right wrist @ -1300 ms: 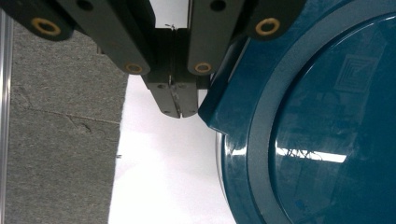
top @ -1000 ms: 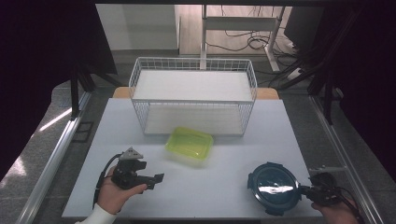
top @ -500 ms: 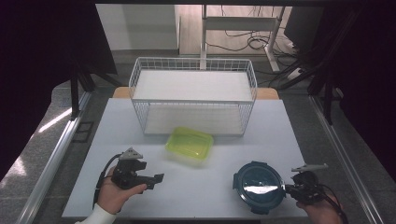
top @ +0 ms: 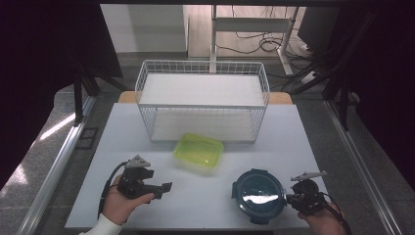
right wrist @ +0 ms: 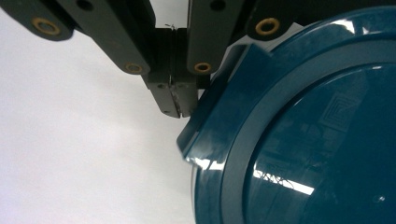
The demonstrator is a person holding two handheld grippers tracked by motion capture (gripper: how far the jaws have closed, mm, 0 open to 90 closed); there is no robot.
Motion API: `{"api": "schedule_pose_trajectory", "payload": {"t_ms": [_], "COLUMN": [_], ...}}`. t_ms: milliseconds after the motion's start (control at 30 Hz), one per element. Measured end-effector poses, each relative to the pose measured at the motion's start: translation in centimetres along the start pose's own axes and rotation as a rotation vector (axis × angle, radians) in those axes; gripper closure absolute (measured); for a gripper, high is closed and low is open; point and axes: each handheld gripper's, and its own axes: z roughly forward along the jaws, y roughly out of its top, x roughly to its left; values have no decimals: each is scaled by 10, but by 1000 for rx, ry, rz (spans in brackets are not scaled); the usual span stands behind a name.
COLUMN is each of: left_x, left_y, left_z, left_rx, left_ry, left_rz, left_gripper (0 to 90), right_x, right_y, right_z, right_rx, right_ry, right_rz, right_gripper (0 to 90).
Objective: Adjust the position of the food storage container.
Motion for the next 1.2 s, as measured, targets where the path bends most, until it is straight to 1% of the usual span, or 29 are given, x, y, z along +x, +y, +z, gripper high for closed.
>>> {"api": "schedule_pose_trajectory", "payload": {"t_ms": [33, 167, 333, 533, 633, 733, 933, 1200], "left_x": [0, 0, 0, 1, 0, 0, 0, 0], "left_y": [0, 0, 0, -1, -1, -1, -1, -1], "left_z": [0, 1, 1, 2, 2, 2, 2, 4], "left_rx": [-1, 2, 2, 6, 6, 7, 8, 11], "left_ry": [0, 0, -1, -2, -4, -3, -2, -1], "left_rz": [0, 1, 1, 1, 1, -2, 0, -2], "left_gripper": [172, 171, 171, 171, 171, 171, 171, 170], "right_x": [2, 9, 19, 28, 30, 37, 49, 60], "right_y": [1, 4, 9, 16, 18, 22, 28, 33], "right_z": [0, 1, 5, 11, 12, 14, 18, 23], "right_rx": [-4, -8, -4, -20, -26, -25, -26, -34], "right_ry": [-4, 9, 18, 27, 30, 40, 42, 48], "right_rz": [-5, -18, -51, -81, -91, -111, -145, -184], "right_gripper": [888, 888, 888, 888, 888, 889, 889, 889]}}
